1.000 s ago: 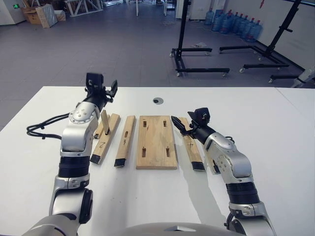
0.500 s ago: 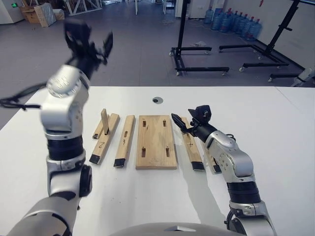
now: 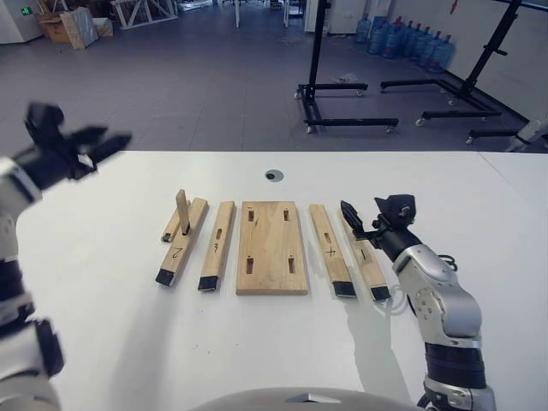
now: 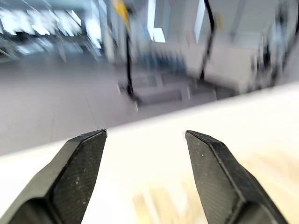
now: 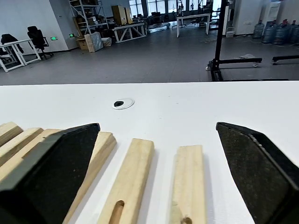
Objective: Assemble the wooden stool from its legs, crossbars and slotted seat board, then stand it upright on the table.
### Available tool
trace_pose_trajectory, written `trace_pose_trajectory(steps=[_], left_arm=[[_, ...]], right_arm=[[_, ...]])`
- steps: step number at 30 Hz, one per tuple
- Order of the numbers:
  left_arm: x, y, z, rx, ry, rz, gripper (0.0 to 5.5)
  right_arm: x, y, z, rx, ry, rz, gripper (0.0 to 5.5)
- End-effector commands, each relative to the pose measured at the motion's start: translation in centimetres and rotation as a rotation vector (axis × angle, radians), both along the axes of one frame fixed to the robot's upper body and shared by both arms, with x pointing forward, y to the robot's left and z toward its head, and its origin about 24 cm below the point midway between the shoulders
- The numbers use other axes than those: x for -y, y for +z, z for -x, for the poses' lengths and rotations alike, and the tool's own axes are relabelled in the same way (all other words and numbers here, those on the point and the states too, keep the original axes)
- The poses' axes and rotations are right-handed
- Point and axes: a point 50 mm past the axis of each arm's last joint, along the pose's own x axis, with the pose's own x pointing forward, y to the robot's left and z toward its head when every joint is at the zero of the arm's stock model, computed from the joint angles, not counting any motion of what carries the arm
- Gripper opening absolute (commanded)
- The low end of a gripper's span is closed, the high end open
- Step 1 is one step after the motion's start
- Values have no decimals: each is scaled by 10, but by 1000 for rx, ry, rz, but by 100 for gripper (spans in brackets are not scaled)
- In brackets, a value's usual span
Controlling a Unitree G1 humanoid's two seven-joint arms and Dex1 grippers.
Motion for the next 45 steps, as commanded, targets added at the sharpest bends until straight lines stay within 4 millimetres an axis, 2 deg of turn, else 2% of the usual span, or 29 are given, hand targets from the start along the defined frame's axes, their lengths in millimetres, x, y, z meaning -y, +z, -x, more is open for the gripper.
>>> trace_pose_trajectory(steps=[1, 4, 9, 12, 15, 18, 22, 28, 32, 37, 42, 45], left_arm=[[-11, -56, 36, -291, -237, -267, 307], [-5, -60, 30, -339, -313, -376, 307], [28, -49, 11, -388, -210, -270, 385], [46, -53, 13, -478, -115, -236, 437], [56, -53, 16, -543, 35, -302, 480], [74, -55, 14, -516, 79, -358, 532], [90, -65, 11, -463, 124, -391, 536], [83, -77, 20, -488, 271, -422, 536], [87, -86, 28, -546, 288, -387, 536], [92, -106, 28, -585, 318, -362, 536], [82, -123, 28, -597, 396, -375, 536], [82, -130, 27, -613, 408, -351, 536]], right_arm=[[20, 2, 15, -1, -76, 12, 458], [21, -3, 24, -14, -115, 4, 458], [12, -8, 29, -26, -122, -18, 458], [10, -10, 32, -33, -127, -24, 458], [9, -12, 33, -37, -131, -29, 458], [4, -12, 30, -35, -122, -37, 458], [0, -11, 24, -28, -98, -36, 458], [-4, -9, 17, -28, -70, -32, 458], [-4, -9, 16, -28, -67, -34, 458], [-6, -9, 14, -28, -52, -33, 458], [-7, -7, 10, -27, -34, -29, 458], [-8, -6, 9, -26, -27, -28, 458]])
